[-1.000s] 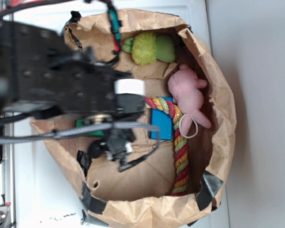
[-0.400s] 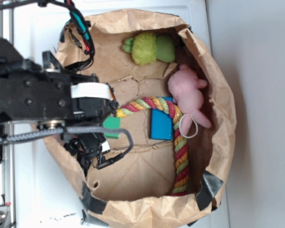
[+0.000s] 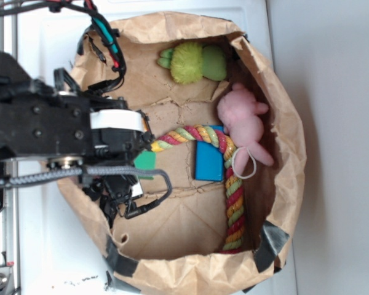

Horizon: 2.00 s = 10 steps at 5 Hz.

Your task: Grab the green block.

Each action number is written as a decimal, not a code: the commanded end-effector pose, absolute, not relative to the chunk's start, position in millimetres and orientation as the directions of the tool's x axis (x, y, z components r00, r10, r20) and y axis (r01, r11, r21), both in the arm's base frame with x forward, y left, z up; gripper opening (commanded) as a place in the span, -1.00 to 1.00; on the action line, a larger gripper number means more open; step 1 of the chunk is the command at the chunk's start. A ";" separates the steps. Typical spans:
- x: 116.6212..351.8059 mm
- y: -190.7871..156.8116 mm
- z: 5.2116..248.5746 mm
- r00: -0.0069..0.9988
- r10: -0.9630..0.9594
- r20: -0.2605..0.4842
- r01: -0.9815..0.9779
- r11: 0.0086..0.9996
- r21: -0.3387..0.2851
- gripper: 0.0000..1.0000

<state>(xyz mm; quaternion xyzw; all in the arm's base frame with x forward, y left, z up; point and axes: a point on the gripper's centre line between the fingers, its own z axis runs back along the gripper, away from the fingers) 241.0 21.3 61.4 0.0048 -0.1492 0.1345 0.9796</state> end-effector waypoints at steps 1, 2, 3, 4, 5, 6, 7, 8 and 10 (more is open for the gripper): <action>244.5 22.6 64.1 0.921 0.246 0.303 -0.249 0.968 -0.029 1.00; 254.7 22.2 57.2 0.961 0.138 0.240 -0.136 0.990 -0.026 1.00; 266.1 23.5 55.6 0.974 0.091 0.206 -0.086 0.996 -0.032 1.00; 278.7 27.1 56.5 0.980 0.075 0.181 -0.068 0.997 -0.048 1.00; 281.5 28.3 55.3 0.981 0.062 0.183 -0.054 0.997 -0.048 1.00; 283.2 30.5 52.2 0.981 0.060 0.185 -0.052 0.998 -0.044 1.00; 285.7 31.1 42.3 0.981 0.053 0.188 -0.049 0.998 -0.026 1.00; 283.9 31.7 37.7 0.980 0.053 0.191 -0.049 0.998 -0.028 1.00; 278.4 30.5 31.7 0.980 0.040 0.193 -0.034 0.999 -0.038 1.00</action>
